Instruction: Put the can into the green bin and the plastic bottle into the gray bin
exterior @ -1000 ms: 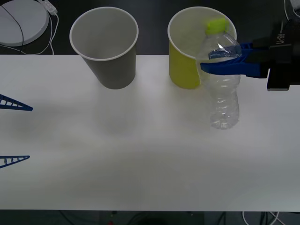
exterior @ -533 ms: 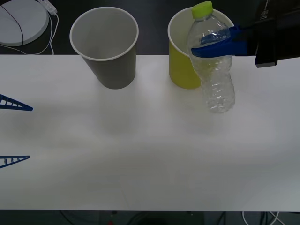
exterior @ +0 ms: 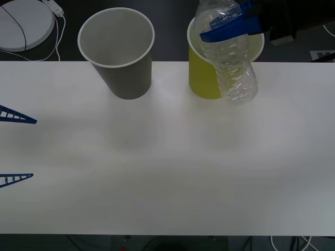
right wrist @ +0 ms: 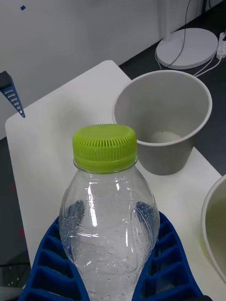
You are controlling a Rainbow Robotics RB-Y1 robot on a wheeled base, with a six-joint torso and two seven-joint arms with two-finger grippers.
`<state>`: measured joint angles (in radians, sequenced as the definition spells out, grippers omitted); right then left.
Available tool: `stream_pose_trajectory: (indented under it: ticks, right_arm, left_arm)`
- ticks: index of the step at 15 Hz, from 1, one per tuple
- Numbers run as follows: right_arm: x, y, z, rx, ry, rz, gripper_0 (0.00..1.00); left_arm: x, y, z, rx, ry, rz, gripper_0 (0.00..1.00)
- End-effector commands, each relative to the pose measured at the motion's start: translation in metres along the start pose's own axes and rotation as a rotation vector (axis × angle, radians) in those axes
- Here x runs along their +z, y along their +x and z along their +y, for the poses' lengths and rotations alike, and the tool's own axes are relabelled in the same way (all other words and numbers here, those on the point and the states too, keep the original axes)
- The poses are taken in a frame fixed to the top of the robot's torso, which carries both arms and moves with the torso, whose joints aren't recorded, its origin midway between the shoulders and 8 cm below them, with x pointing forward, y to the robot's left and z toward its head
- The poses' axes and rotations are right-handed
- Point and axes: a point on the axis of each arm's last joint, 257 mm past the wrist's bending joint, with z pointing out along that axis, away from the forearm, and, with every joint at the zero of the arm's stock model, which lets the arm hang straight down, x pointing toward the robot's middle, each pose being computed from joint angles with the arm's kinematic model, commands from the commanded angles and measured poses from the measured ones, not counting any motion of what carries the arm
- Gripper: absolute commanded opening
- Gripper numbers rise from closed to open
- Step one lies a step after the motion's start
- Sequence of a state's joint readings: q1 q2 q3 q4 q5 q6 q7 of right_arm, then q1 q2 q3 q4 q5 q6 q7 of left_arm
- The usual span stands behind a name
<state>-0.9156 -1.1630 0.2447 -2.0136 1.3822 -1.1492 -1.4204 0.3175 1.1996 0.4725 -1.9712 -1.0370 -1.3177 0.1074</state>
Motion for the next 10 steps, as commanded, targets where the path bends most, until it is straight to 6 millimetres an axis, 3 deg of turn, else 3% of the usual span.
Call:
stream_pose_trajectory:
  ticks: [1,10]
  right_arm:
    - [0.012,-0.014,-0.003,-0.021,-0.002,0.003,0.00]
    - [0.062,-0.049,-0.016,-0.088,0.028,0.006,0.00]
  left_arm:
    - [0.000,0.000,0.000,0.000,0.000,0.000,1.00]
    - [0.000,0.000,0.000,0.000,0.000,0.000,1.00]
